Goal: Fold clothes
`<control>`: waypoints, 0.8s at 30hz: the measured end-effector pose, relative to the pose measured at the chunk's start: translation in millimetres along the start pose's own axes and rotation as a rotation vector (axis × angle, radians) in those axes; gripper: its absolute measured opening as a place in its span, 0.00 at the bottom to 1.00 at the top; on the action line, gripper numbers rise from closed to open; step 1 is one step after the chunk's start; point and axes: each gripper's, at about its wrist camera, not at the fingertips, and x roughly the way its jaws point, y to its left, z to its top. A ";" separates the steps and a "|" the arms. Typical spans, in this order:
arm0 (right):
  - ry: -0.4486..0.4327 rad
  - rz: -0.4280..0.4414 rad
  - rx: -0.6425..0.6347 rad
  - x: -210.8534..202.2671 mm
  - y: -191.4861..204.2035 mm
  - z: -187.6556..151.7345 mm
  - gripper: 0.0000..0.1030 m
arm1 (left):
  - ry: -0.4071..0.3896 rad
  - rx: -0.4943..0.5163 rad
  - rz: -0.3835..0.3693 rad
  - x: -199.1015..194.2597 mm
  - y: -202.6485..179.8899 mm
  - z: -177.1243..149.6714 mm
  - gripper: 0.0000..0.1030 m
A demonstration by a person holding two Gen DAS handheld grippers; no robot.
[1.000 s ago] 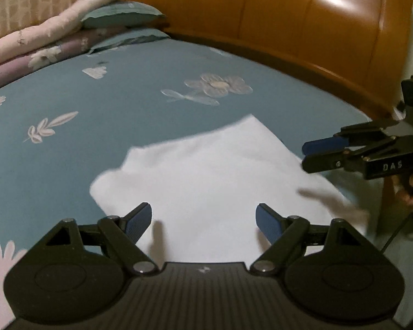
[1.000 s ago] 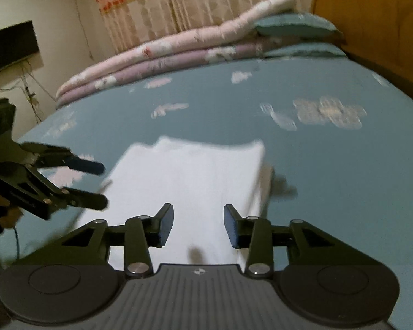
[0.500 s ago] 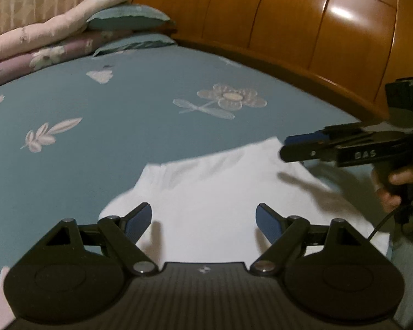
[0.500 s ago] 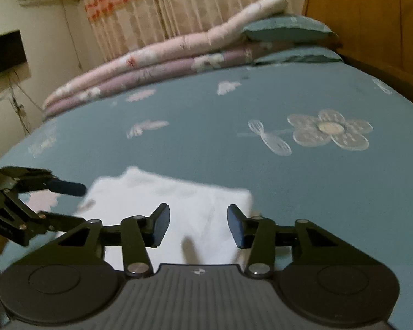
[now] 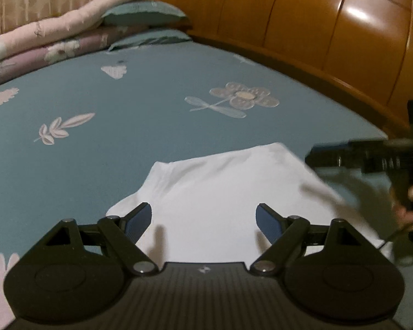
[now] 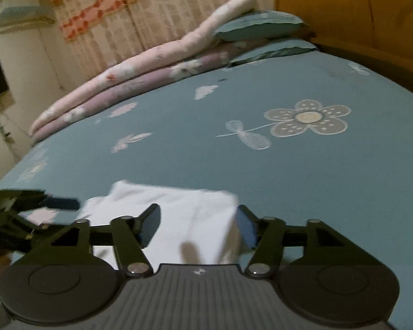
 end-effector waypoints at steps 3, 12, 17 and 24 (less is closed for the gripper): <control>0.053 0.078 0.016 -15.1 12.9 -16.7 0.70 | 0.008 -0.066 -0.026 -18.5 -9.7 -9.3 0.80; 0.107 0.041 0.034 -47.6 17.7 -53.8 0.72 | 0.091 -0.157 -0.052 -15.6 -43.3 -58.9 0.80; 0.084 0.002 -0.007 -73.7 27.3 -53.1 0.72 | 0.076 -0.092 -0.046 -31.9 -65.9 -51.3 0.81; 0.098 -0.024 0.040 -89.8 26.5 -66.7 0.75 | 0.119 -0.074 -0.088 -40.5 -86.2 -68.0 0.83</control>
